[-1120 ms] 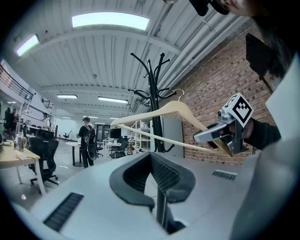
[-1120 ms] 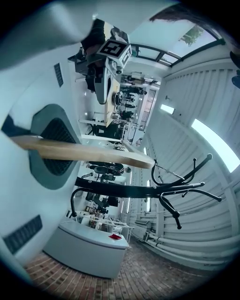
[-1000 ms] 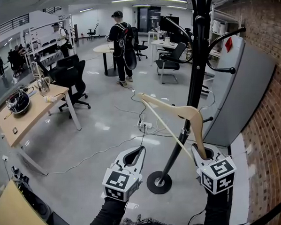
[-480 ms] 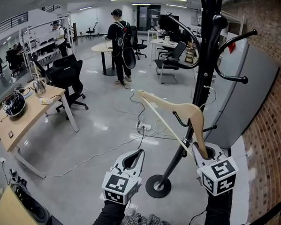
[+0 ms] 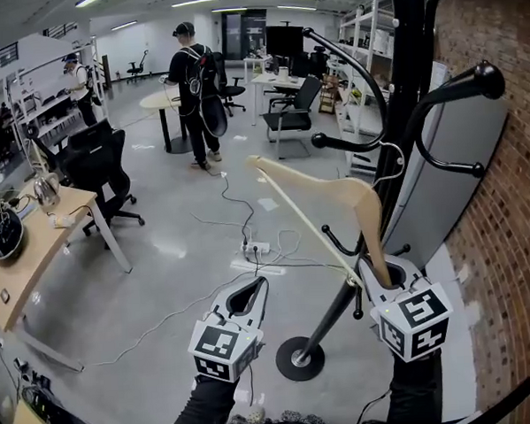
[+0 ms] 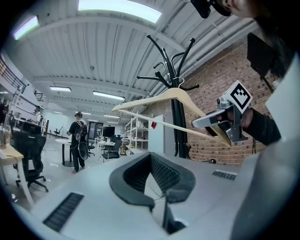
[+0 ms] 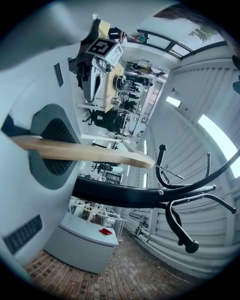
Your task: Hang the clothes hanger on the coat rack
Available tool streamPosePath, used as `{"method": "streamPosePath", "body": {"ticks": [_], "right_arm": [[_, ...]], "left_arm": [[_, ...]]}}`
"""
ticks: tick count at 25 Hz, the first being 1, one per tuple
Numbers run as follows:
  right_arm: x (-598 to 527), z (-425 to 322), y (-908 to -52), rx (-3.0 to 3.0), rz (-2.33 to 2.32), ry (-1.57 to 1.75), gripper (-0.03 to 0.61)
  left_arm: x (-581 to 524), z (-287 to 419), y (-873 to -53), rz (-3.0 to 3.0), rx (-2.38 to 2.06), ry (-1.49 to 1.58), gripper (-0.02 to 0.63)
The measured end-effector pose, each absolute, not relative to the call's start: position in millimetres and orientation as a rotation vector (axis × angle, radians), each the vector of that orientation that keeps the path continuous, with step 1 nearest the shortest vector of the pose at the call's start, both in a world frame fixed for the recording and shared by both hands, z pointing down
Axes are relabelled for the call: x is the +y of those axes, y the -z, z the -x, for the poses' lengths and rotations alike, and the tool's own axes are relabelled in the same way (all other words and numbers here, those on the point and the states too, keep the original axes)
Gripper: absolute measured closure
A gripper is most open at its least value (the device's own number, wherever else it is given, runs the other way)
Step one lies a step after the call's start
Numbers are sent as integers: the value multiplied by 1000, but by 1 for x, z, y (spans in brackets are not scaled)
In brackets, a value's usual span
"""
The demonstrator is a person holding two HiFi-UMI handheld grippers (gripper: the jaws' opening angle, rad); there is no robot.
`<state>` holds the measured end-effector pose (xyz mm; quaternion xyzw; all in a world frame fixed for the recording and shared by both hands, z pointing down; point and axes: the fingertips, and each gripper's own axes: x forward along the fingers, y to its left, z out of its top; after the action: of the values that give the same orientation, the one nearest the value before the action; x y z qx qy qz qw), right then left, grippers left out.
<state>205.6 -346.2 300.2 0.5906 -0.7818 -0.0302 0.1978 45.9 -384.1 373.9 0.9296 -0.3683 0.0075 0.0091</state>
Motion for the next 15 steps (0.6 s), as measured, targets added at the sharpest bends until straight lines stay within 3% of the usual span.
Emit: {"method": "streamPosePath", "body": {"ticks": [15], "right_arm": [[-387,-188,-322,-2096,-1675,-9,571]], "left_arm": [[-420,-37,-387,-2932,-1010,-31,607]]}}
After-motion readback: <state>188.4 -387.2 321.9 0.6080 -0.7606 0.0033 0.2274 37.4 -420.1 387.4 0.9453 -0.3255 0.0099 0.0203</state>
